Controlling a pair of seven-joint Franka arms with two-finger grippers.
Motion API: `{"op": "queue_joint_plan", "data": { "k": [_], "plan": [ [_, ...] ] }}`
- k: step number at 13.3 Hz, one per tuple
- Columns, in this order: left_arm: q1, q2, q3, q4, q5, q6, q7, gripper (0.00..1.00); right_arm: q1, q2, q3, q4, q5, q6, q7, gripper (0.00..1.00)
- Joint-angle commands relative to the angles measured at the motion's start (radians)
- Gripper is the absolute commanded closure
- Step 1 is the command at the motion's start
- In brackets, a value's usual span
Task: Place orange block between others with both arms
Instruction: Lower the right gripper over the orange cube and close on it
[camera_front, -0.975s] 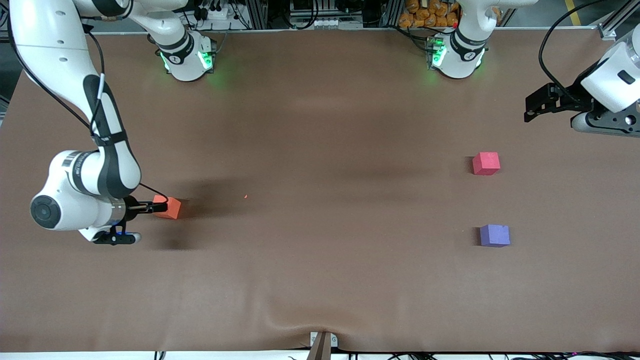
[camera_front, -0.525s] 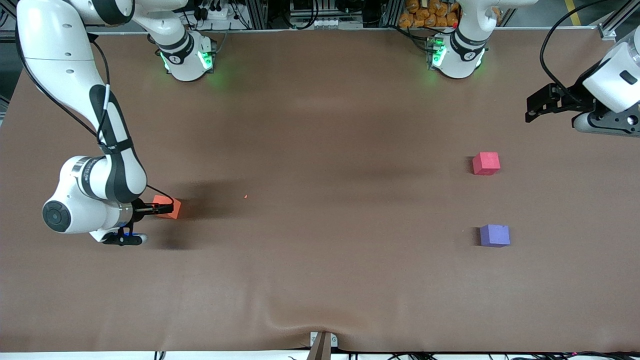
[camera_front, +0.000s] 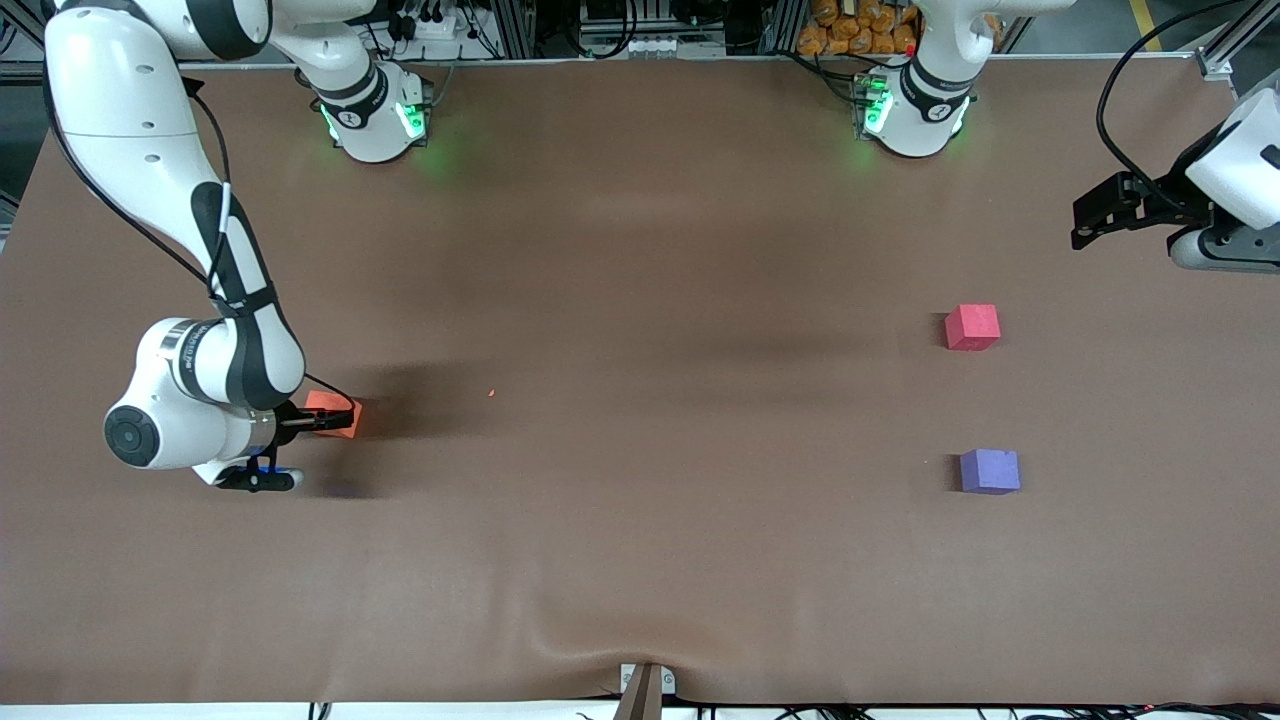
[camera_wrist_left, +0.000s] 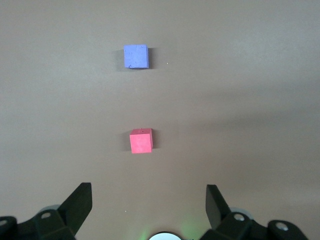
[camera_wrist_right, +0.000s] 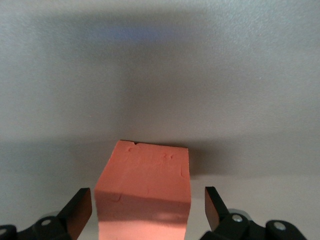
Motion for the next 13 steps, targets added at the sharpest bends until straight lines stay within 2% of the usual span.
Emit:
{"op": "queue_joint_plan", "data": {
  "k": [1,4,7,8,13],
  "plan": [
    [0.003,-0.006,-0.005,0.003,0.02,0.004,-0.006,0.0,0.008,-0.005,-0.005,-0.014,0.018,0.006,-0.002,0.0],
    [0.004,-0.006,-0.002,0.003,0.021,0.004,-0.006,0.0,0.008,-0.001,-0.005,-0.014,0.018,-0.001,-0.002,0.21],
    [0.029,0.0,-0.002,0.003,0.021,0.004,-0.006,0.0,0.008,-0.001,-0.005,-0.014,0.018,-0.001,-0.002,0.47],
    [0.029,0.002,-0.002,0.003,0.024,0.005,-0.004,0.0,0.008,-0.002,-0.005,-0.012,0.019,-0.001,-0.002,0.5],
    [0.024,-0.006,-0.011,0.003,0.015,0.004,-0.006,0.0,0.033,-0.02,-0.004,0.043,0.038,0.001,0.0,0.5]
  ]
}}
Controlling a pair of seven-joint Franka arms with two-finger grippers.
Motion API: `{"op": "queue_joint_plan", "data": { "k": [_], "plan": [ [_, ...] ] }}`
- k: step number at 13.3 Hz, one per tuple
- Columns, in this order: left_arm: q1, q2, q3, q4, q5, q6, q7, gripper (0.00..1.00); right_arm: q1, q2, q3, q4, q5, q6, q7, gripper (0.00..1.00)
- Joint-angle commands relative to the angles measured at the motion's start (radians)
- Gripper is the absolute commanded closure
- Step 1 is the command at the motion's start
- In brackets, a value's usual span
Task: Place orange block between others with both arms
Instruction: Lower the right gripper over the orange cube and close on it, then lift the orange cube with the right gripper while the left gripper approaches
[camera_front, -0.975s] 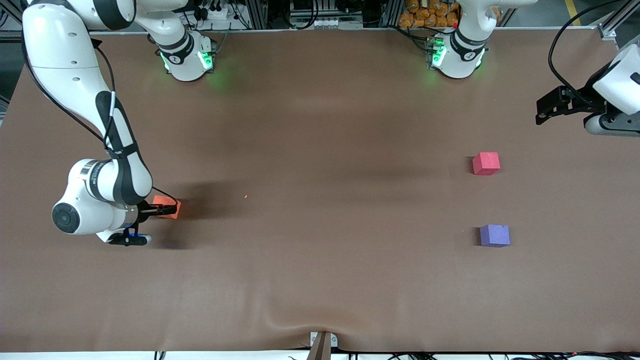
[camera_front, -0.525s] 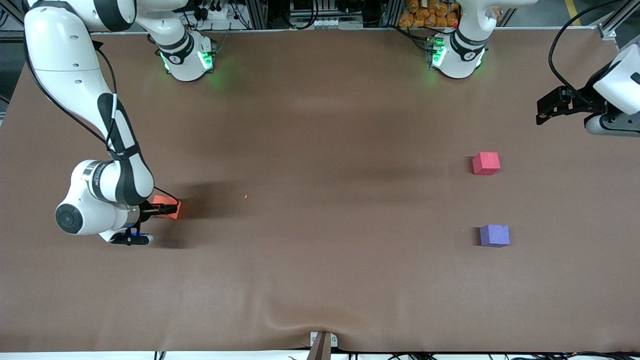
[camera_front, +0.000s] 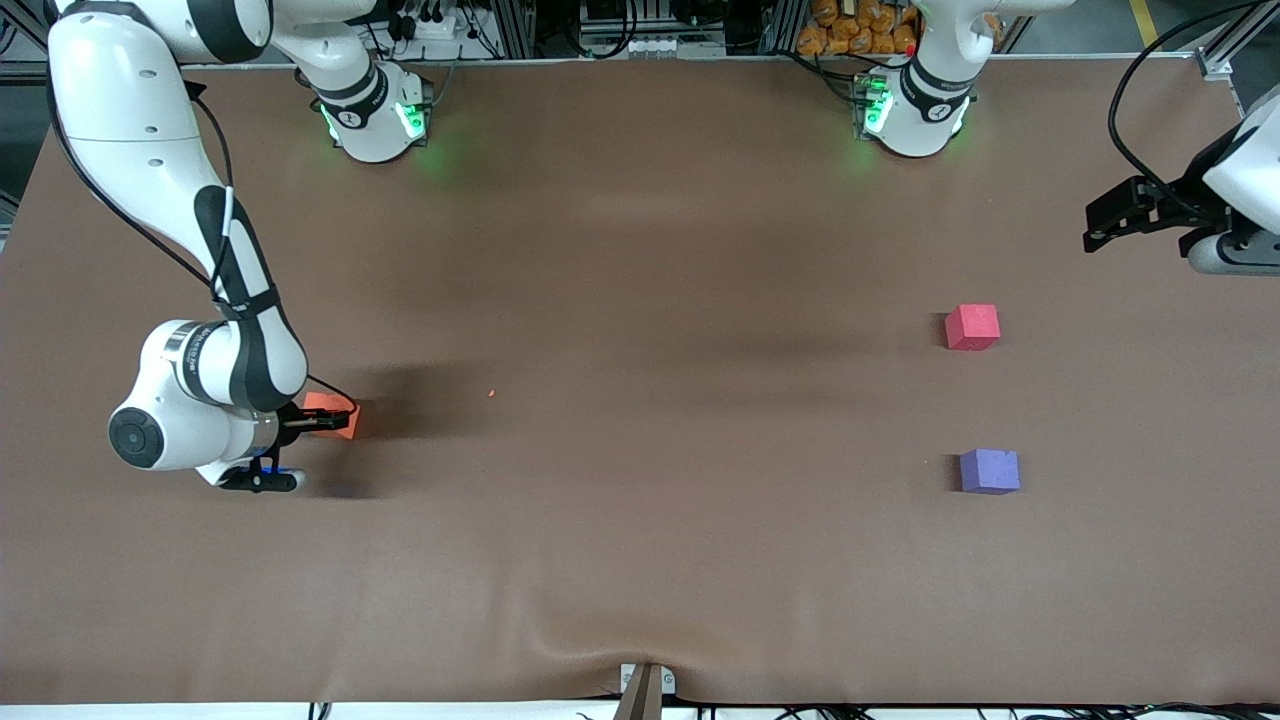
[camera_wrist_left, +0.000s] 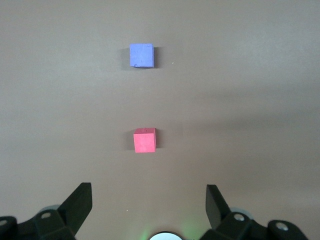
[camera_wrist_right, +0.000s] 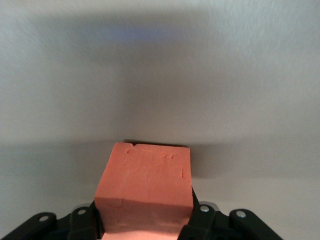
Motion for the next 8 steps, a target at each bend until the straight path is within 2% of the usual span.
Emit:
{"op": "queue_joint_plan", "data": {
  "k": [1,8],
  "plan": [
    [0.001,-0.007,-0.007,0.002,0.005,0.004,-0.007,0.0,0.049,-0.032,-0.005,0.038,0.058,-0.009,-0.002,0.5],
    [-0.002,0.019,-0.011,-0.001,-0.004,0.059,-0.013,0.0,0.279,-0.054,-0.005,0.075,0.076,0.003,0.01,0.52]
  ]
}}
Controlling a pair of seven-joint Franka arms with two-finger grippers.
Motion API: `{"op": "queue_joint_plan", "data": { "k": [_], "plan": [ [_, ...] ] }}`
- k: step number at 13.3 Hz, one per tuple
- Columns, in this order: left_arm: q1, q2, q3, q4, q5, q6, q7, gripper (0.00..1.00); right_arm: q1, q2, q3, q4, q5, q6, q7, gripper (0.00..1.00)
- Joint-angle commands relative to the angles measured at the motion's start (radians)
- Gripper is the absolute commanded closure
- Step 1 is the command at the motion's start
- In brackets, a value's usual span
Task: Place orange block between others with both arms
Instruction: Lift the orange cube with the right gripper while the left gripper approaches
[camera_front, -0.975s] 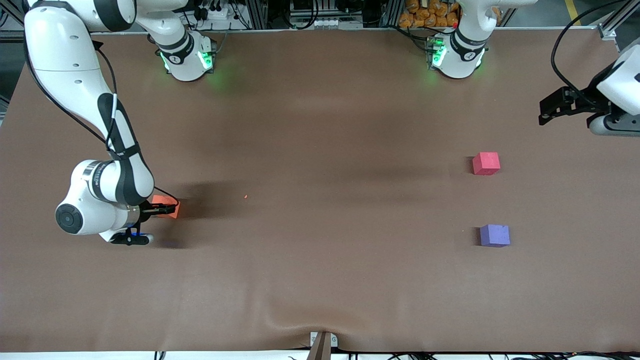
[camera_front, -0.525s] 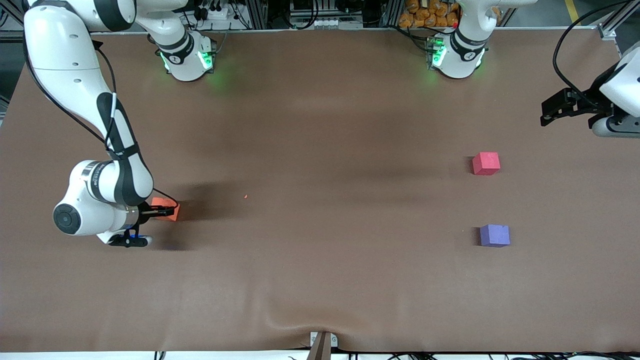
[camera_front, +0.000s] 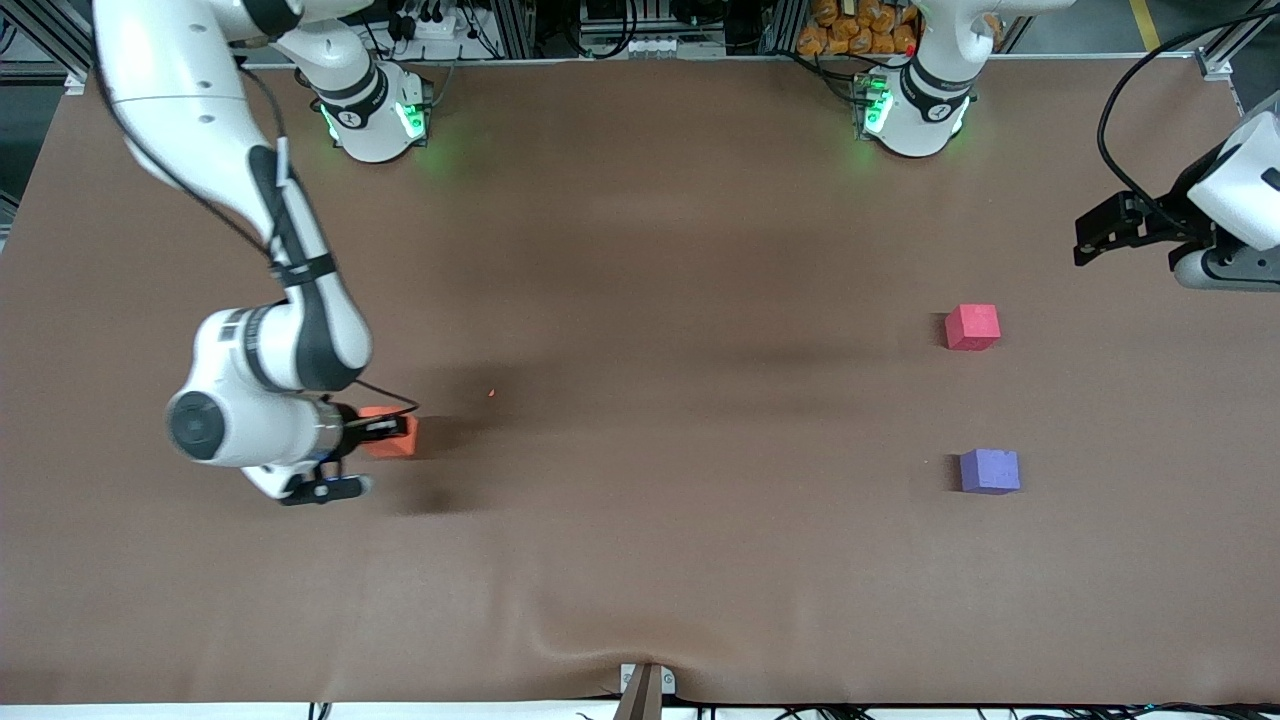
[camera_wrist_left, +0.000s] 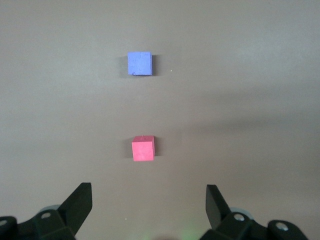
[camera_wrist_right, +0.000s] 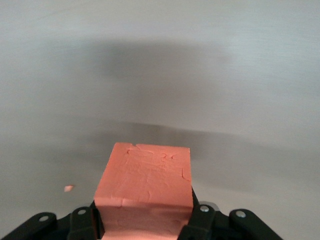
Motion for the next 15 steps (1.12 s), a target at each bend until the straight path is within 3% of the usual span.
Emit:
{"op": "queue_joint_plan", "data": {
  "k": [1,7,10,13,15],
  "plan": [
    [-0.008,-0.001,-0.012,-0.004,-0.003,0.012,-0.008,0.0,0.108,-0.005,-0.01,0.017,0.017,0.002,0.056,0.52],
    [-0.022,0.079,-0.052,0.002,0.0,0.052,0.004,0.0,0.37,0.033,0.006,0.078,0.016,0.078,0.428,0.51],
    [-0.025,0.134,-0.103,0.004,-0.002,0.083,-0.029,0.0,0.384,0.065,0.086,0.078,0.017,0.12,0.43,0.51],
    [-0.029,0.188,-0.13,0.004,-0.003,0.095,-0.063,0.0,0.384,0.087,0.115,0.077,0.033,0.12,0.431,0.51],
    [-0.049,0.226,-0.138,0.004,-0.002,0.13,-0.121,0.0,0.39,0.099,0.12,0.077,0.144,0.121,0.431,0.5]
  ]
}}
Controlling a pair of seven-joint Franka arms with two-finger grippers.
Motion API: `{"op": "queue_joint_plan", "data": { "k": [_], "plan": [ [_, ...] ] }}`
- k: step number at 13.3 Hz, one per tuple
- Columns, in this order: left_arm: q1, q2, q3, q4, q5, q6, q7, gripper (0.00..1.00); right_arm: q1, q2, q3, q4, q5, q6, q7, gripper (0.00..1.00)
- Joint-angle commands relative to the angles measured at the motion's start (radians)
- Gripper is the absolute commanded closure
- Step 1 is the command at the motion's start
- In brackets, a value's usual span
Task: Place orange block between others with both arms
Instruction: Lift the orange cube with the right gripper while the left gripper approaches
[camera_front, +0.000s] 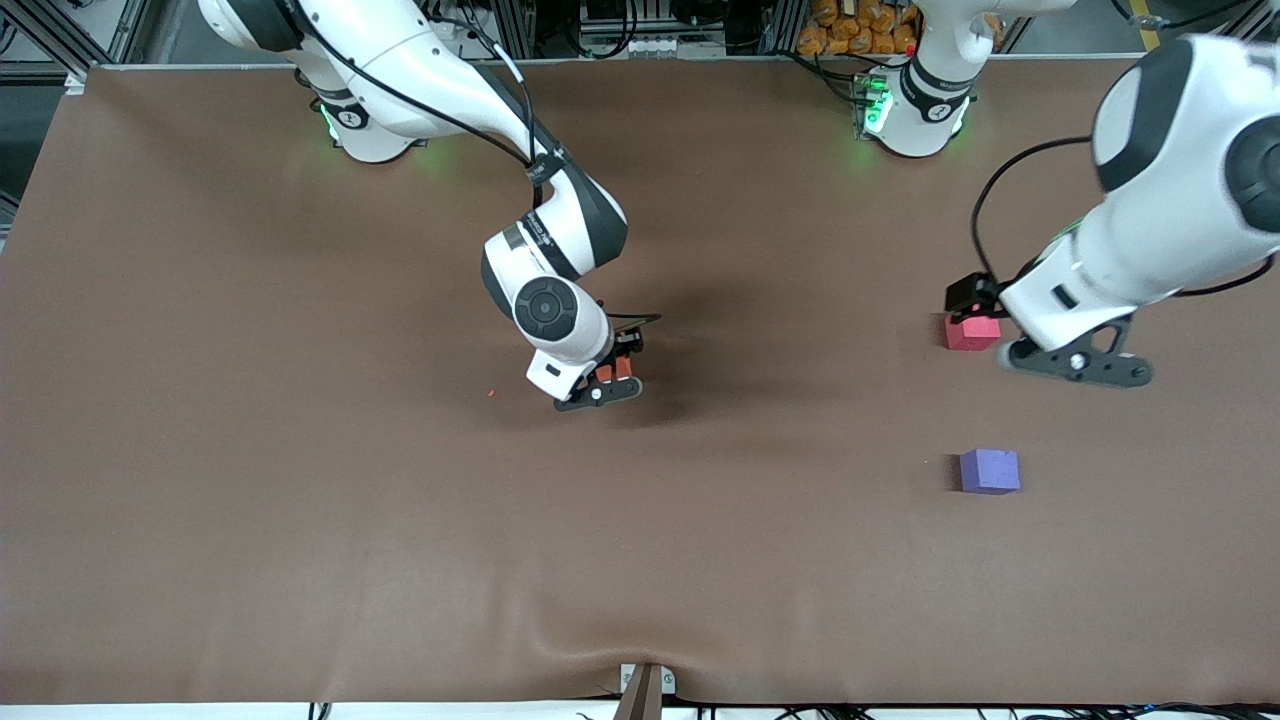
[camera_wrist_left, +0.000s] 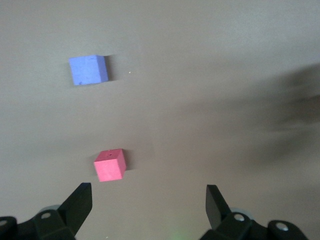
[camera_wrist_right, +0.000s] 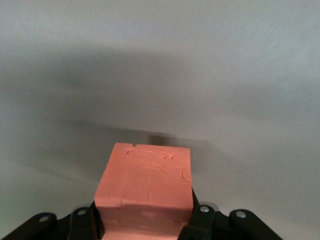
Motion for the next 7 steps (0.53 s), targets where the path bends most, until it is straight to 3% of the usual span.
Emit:
{"op": "queue_joint_plan", "data": {
  "k": [1,7],
  "plan": [
    [-0.034,0.059,-0.007,0.015,-0.001,0.043,-0.078,0.0,-0.006,0.024,0.019,0.023,0.11,-0.002,0.001,0.5],
    [-0.108,0.189,-0.01,0.026,-0.003,0.208,-0.23,0.0,0.01,0.041,0.019,0.024,0.114,-0.002,0.004,0.48]
  ]
}}
